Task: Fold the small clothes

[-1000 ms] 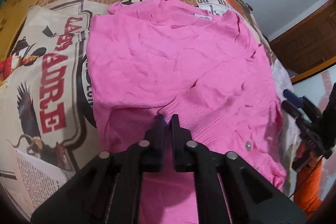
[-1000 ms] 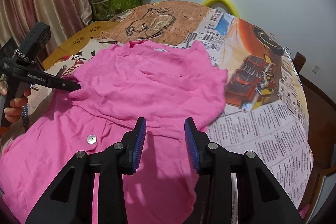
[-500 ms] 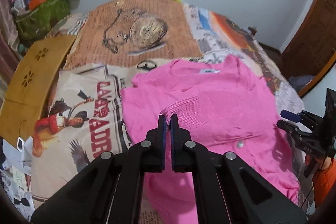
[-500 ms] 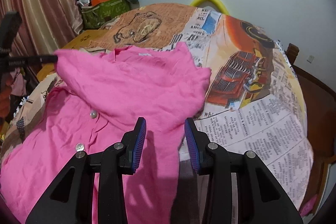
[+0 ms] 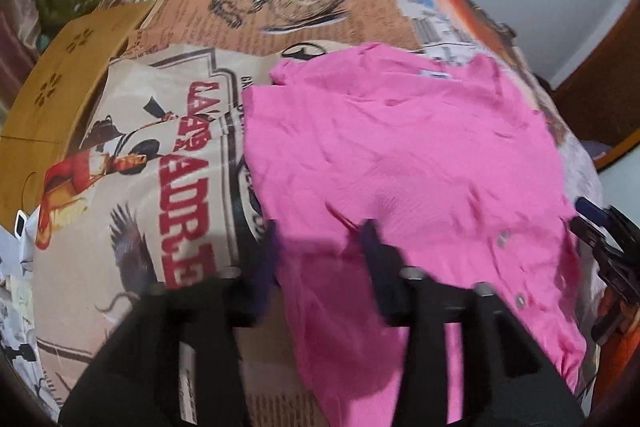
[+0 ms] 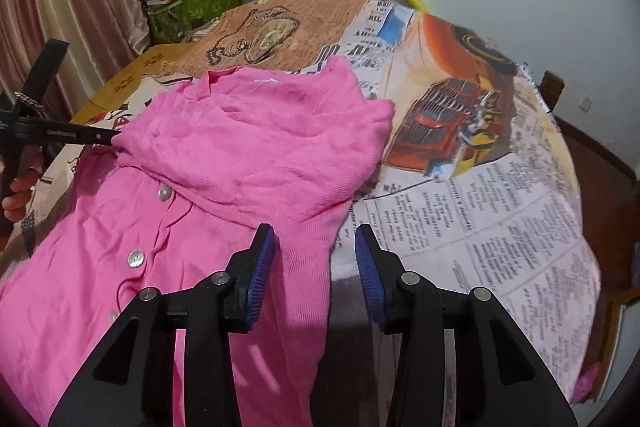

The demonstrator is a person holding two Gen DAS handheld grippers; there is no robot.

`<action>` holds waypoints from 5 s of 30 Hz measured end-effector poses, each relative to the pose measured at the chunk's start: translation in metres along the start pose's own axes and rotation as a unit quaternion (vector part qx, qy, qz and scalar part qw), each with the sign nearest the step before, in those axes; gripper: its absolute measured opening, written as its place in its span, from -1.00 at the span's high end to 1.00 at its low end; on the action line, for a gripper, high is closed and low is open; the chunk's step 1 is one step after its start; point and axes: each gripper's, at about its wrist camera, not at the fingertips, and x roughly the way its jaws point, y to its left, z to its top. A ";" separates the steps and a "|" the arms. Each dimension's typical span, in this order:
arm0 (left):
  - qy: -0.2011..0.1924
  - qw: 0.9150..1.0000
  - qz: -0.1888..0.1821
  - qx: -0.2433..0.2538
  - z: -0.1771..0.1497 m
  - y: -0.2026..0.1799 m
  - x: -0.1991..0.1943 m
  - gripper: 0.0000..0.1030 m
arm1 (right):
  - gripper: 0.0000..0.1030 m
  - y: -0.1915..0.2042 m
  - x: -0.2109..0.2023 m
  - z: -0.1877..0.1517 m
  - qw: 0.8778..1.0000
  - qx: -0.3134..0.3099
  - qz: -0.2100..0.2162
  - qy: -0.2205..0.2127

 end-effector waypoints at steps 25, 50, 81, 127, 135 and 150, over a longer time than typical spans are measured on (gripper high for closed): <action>0.039 0.997 -0.065 -0.010 0.001 -0.017 0.025 0.84 | 0.11 0.006 0.008 -0.011 1.000 0.005 0.012 -0.006; 0.000 0.992 0.097 0.076 0.036 -0.023 0.041 0.81 | 0.11 0.005 0.005 -0.011 1.000 0.004 0.014 -0.009; 0.025 0.997 0.061 0.030 -0.069 -0.003 -0.029 -0.02 | 0.11 0.010 -0.027 -0.052 0.998 0.032 -0.007 0.049; -0.041 0.995 0.095 0.003 -0.029 -0.002 -0.053 0.96 | 0.92 0.017 -0.024 0.004 0.999 0.043 -0.022 0.000; -0.023 0.997 0.077 -0.002 -0.052 0.005 -0.061 0.32 | 0.25 0.016 -0.035 -0.012 0.997 0.067 -0.018 0.016; 0.045 0.999 0.017 0.008 -0.138 -0.008 -0.065 -0.04 | 0.01 0.089 -0.031 -0.064 0.991 0.069 0.082 0.082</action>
